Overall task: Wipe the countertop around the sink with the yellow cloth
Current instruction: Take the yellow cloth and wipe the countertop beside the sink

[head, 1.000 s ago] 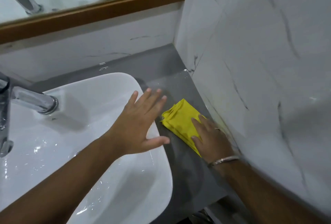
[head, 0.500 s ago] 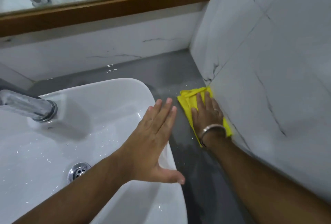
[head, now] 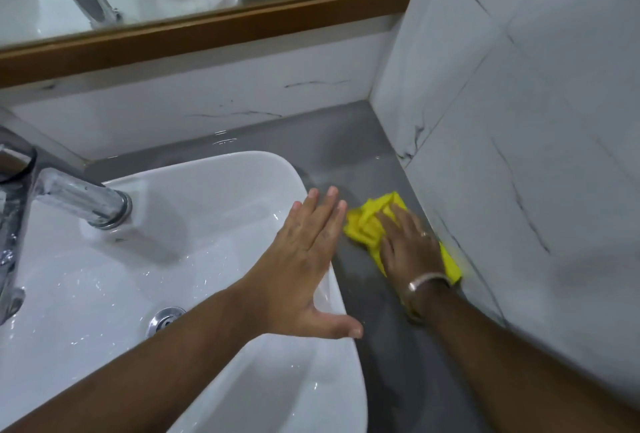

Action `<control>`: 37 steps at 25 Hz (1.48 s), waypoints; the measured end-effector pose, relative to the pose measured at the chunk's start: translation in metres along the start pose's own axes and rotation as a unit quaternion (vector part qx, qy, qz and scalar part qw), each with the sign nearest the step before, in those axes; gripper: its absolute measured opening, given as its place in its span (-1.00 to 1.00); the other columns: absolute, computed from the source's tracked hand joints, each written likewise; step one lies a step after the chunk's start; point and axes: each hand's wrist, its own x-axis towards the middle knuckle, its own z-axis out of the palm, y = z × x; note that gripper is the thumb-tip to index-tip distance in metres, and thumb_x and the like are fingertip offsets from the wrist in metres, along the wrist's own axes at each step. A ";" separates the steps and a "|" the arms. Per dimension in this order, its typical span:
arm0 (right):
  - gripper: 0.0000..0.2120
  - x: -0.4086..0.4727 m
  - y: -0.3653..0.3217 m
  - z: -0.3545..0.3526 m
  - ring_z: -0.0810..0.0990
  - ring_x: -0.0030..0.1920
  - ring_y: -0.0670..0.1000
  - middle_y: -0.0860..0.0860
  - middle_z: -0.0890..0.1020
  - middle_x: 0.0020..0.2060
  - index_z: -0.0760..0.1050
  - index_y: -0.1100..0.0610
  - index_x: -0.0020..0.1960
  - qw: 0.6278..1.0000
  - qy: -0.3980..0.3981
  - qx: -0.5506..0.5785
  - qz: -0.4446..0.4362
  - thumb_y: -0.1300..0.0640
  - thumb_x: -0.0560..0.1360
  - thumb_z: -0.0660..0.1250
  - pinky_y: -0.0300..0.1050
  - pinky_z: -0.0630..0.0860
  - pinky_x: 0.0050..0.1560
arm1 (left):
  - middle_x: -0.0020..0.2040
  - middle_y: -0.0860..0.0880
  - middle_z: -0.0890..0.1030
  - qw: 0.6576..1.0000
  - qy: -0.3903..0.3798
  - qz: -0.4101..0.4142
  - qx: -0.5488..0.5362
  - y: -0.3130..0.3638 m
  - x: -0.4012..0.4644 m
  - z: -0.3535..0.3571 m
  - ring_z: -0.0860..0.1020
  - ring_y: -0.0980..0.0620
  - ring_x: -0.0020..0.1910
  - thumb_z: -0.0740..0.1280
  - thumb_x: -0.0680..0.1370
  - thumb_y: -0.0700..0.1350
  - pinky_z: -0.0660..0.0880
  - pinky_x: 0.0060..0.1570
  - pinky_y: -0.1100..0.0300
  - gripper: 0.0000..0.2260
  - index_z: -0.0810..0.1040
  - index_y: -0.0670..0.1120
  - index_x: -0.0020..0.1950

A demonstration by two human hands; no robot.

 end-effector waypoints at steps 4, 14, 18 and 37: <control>-0.44 -0.024 -0.057 0.030 0.02 0.50 0.25 0.18 0.05 0.53 -0.03 0.05 0.51 0.986 -0.073 -0.096 -0.117 -0.05 0.56 -0.01 0.26 0.13 0.43 | 0.61 -0.15 -0.19 1.000 0.004 0.003 0.006 0.001 -0.001 -0.003 -0.28 -0.14 0.56 0.32 0.31 0.47 -0.20 0.53 -0.14 0.16 -0.13 -0.20 0.58; -0.42 -0.101 -0.053 0.014 0.27 0.43 0.22 0.14 0.19 0.50 0.08 -0.03 0.50 0.998 -0.052 -0.006 0.048 -0.17 0.51 -0.02 0.14 0.34 0.34 | 0.60 -0.13 -0.23 1.000 0.010 0.010 0.027 0.001 -0.005 -0.002 -0.31 -0.09 0.56 0.21 0.32 0.53 -0.22 0.51 -0.08 0.14 -0.18 -0.16 0.59; -0.49 -0.206 -0.006 0.006 0.29 0.40 0.25 0.14 0.17 0.49 0.15 0.01 0.46 0.989 -0.031 -0.082 -0.118 -0.16 0.58 -0.13 0.18 0.36 0.29 | 0.60 -0.14 -0.23 1.000 0.006 0.006 0.019 0.001 -0.004 -0.002 -0.33 -0.09 0.55 0.19 0.31 0.54 -0.24 0.51 -0.10 0.15 -0.18 -0.18 0.59; -0.44 -0.223 -0.008 0.023 0.26 0.42 0.26 0.16 0.20 0.48 0.06 -0.02 0.49 0.981 -0.032 -0.081 -0.171 -0.12 0.53 0.05 0.22 0.33 0.33 | 0.61 -0.12 -0.14 0.965 -0.086 0.199 0.146 0.074 -0.086 0.011 -0.22 -0.25 0.56 0.18 0.41 0.47 -0.25 0.49 -0.24 -0.13 0.00 0.10 0.59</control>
